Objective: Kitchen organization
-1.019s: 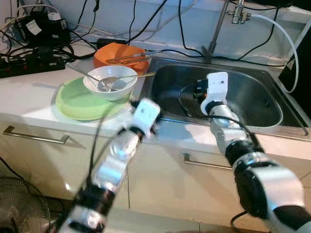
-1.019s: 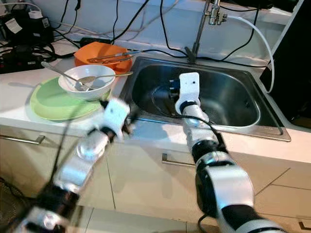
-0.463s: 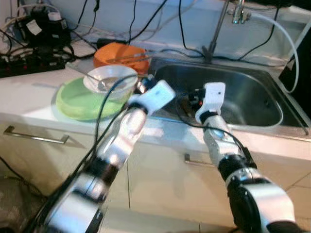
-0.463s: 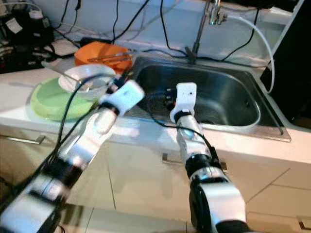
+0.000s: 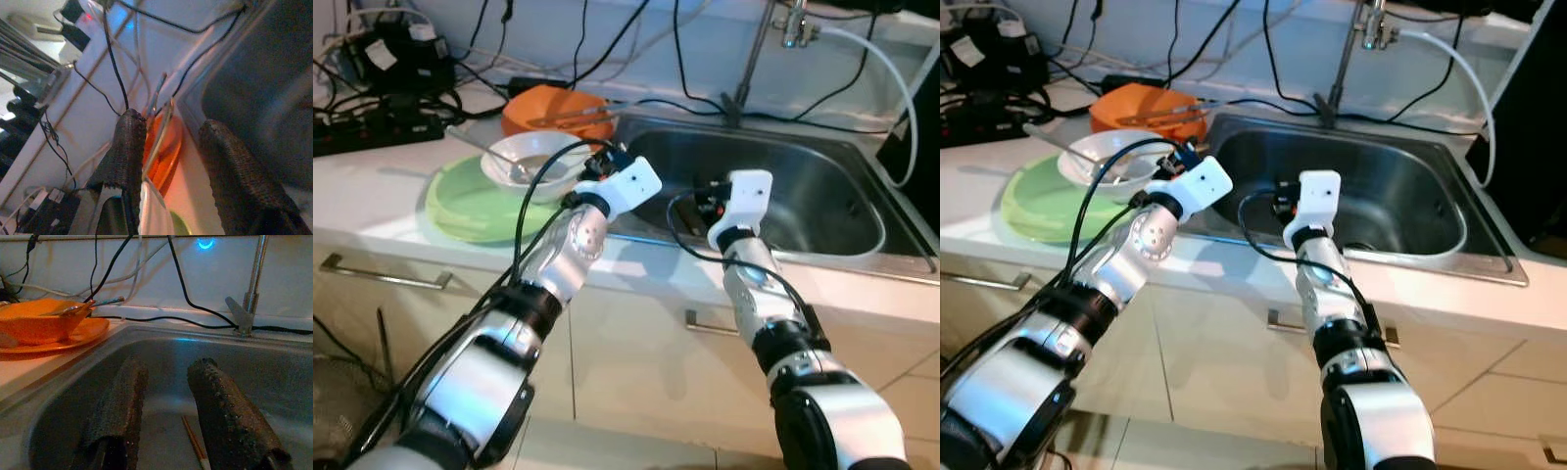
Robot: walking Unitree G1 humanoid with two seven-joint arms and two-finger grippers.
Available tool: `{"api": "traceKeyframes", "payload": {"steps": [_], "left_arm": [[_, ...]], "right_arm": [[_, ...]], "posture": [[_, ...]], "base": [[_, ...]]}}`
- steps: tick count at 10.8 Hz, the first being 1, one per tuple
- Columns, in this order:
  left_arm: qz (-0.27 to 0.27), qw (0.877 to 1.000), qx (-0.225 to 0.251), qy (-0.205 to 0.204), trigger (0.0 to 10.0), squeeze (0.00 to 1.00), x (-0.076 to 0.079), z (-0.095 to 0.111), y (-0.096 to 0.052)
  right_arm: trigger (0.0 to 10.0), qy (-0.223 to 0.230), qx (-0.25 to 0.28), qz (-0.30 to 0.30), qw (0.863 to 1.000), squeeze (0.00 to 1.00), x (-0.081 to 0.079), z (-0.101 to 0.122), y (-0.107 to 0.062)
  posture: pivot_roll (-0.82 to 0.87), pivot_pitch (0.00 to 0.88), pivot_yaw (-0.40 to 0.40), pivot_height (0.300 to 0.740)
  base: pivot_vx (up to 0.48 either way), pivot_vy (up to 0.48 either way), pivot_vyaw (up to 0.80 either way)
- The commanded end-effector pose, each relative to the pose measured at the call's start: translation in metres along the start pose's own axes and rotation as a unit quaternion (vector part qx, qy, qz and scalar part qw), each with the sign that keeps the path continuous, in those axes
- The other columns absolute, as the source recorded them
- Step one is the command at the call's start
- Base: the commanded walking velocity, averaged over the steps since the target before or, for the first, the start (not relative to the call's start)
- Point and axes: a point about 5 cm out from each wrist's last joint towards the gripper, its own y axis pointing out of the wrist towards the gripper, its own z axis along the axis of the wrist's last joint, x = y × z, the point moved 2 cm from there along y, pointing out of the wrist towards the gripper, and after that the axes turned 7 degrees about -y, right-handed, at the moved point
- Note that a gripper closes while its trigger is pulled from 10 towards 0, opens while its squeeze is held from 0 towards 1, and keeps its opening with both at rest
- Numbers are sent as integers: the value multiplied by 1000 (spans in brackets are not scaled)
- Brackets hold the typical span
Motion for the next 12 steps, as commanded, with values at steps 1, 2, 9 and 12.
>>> {"api": "traceKeyframes", "payload": {"steps": [1, 2, 9, 12], "left_arm": [[3, 1000, 8, 8, 10000, 0, -2, 7, 4], [4, 1000, 6, 10, 10000, 0, -2, 7, 6], [5, 1000, 7, 7, 10000, 0, -5, 8, 12], [-1, 1000, 8, 8, 10000, 0, -3, 9, 13]], "right_arm": [[10000, 5, 5, -7, 1000, 0, 4, 4, 1], [10000, 5, 6, -6, 1000, 0, 3, 4, 1], [10000, 0, 49, -20, 999, 0, 12, 9, -22], [10000, -4, 37, -31, 999, 0, 19, -2, -40]], "posture": [[200, 0, -53, 740], [198, 0, -53, 740], [177, 2, -45, 740], [170, 1, -37, 740]], "base": [[0, 0, 0], [0, 0, 0], [0, 0, 0], [0, 0, 0]]}}
